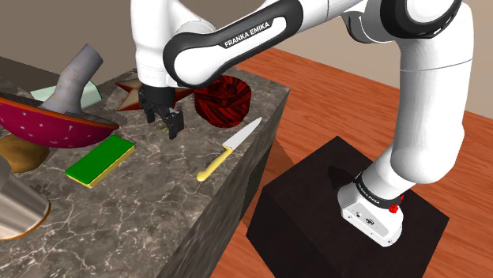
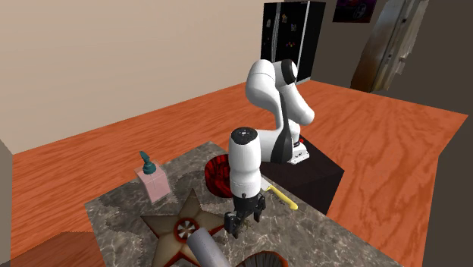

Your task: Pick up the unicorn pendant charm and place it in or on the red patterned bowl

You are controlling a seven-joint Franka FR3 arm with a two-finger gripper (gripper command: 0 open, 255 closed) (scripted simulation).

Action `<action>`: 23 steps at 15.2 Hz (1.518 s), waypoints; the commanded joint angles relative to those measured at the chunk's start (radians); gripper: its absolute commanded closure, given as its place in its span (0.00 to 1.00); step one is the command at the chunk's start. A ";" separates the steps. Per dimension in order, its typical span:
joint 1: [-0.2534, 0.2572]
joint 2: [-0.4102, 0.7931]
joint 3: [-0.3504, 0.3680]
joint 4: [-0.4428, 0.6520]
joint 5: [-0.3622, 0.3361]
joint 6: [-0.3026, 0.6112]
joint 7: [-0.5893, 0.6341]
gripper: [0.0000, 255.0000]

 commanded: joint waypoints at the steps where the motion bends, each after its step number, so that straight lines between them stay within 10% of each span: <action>1: 0.000 0.000 0.000 -0.001 -0.001 0.001 0.000 0.00; 4: 0.000 0.000 0.000 -0.001 0.000 0.001 0.000 0.00; 5: 0.000 0.000 0.000 -0.001 0.000 0.001 0.000 1.00; 23: -0.013 -0.046 0.030 0.056 0.039 -0.093 -0.019 1.00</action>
